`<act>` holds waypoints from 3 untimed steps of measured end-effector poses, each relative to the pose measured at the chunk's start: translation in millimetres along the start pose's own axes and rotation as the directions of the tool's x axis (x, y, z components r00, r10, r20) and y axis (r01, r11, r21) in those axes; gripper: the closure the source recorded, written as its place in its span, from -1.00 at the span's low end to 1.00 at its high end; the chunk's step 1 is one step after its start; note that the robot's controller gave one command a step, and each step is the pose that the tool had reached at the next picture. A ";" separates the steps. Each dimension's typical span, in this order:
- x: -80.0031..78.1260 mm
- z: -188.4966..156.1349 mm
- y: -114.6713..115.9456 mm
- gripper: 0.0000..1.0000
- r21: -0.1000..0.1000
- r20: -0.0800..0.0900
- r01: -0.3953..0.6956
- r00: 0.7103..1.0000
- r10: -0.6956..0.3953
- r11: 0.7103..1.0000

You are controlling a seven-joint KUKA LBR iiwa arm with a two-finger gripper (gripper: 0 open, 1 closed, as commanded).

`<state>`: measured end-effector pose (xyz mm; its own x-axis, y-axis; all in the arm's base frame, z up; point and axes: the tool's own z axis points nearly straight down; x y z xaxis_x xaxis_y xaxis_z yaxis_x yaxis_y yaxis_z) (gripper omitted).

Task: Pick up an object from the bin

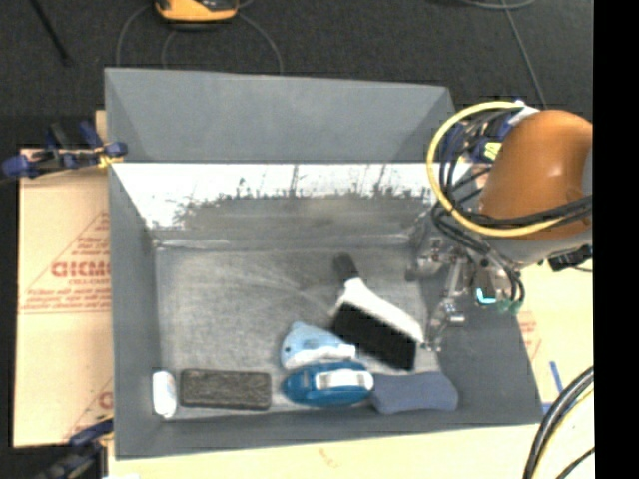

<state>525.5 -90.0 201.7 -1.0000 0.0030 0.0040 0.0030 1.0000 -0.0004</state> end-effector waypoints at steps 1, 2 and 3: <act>-1.7 -4.2 0.3 -1.00 0.001 0.008 0.003 1.000 -0.003 1.000; -11.9 54.6 9.6 -1.00 0.000 0.014 -0.054 0.998 0.054 0.999; -15.1 94.7 8.9 -1.00 -0.002 0.005 -0.113 0.994 0.113 0.994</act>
Offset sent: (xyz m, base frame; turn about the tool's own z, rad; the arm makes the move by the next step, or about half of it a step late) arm 0.0193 0.0226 -0.1317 0.1223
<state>540.3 -81.2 106.9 -0.9932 0.1162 -0.0013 0.1161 0.9932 0.0009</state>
